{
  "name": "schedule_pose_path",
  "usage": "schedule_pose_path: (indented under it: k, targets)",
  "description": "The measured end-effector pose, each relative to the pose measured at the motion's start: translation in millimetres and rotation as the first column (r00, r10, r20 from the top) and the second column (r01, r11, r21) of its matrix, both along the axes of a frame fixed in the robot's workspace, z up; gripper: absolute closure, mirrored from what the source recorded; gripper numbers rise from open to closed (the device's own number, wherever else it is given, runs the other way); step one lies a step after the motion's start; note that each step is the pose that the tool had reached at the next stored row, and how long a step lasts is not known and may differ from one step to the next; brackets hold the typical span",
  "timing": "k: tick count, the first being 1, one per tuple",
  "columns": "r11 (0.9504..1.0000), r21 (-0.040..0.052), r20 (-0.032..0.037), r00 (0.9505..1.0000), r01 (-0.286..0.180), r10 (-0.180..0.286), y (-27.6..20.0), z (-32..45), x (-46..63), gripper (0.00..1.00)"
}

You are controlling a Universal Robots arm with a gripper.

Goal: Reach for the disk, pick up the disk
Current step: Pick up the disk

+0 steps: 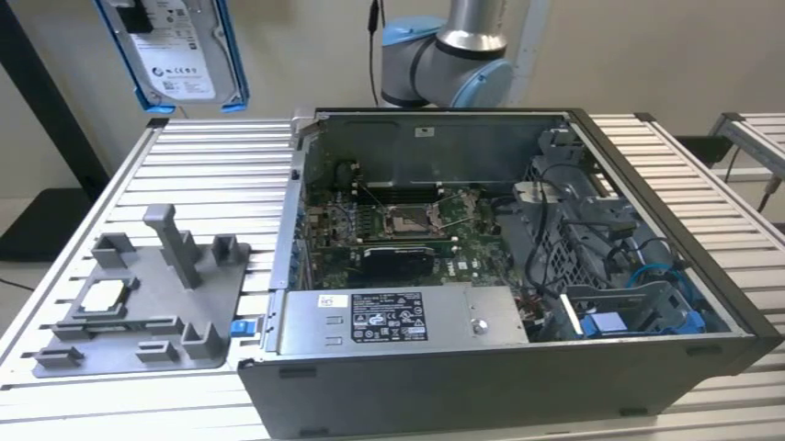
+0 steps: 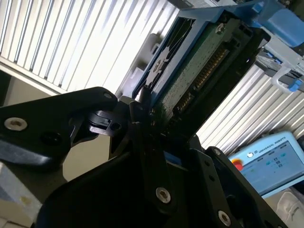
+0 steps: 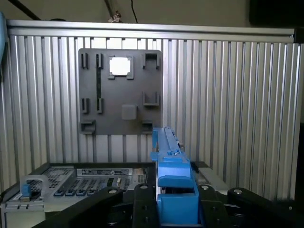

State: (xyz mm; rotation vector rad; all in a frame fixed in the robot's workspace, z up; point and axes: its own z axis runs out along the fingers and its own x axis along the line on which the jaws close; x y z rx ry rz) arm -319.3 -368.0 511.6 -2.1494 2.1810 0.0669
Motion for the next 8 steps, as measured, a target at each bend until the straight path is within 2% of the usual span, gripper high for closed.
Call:
schedule_pose_path:
  k: [8]
  targets:
    - [1.0, 0.0, 0.0, 1.0, 0.0, 0.0, 0.0, 0.0, 17.6, 1.0]
